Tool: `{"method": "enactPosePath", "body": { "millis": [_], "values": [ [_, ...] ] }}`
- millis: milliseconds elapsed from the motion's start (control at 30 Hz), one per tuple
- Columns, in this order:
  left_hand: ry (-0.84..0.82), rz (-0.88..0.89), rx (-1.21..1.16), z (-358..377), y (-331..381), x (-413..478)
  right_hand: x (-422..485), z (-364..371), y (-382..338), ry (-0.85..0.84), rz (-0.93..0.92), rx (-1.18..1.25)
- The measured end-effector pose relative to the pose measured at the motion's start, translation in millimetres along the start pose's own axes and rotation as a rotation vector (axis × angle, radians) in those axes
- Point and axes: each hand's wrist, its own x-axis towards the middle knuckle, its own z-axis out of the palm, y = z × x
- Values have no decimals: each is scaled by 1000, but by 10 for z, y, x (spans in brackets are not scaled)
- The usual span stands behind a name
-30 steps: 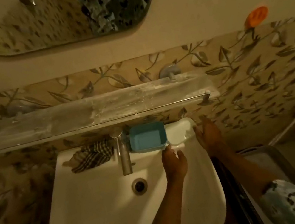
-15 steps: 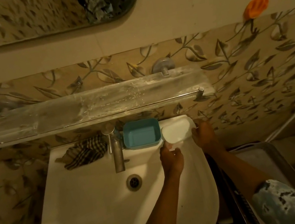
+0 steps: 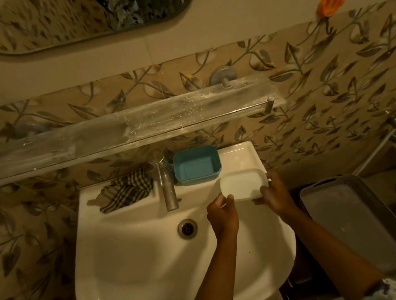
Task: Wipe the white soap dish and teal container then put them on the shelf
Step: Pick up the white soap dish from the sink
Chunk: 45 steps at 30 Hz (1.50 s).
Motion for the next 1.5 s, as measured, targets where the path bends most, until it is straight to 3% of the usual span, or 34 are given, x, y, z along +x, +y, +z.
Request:
{"method": "enactPosePath", "body": {
  "millis": [167, 267, 500, 667, 967, 1200, 1500],
  "values": [
    [5, -50, -19, -290, -190, -100, -237, 170, 104, -147, 147, 222],
    [0, -59, -55, -463, -272, -146, -363, 261, 88, -260, 145, 317],
    [-38, -78, -192, -865, -300, -151, -569, 465, -41, -299, 205, 529],
    [-134, -149, -183, -1250, -439, -97, -644, 549, -134, -272, 125, 527],
    [-53, -232, -172, -1897, -773, -31, -713, 601, -344, -208, -162, 359],
    [-46, -223, -151, -2020, -812, 11, -791, 591, -454, -163, -340, 152],
    [-102, -214, -86, -1994, -802, -40, -805, 533, -459, -121, -477, 89]
  ]
}}
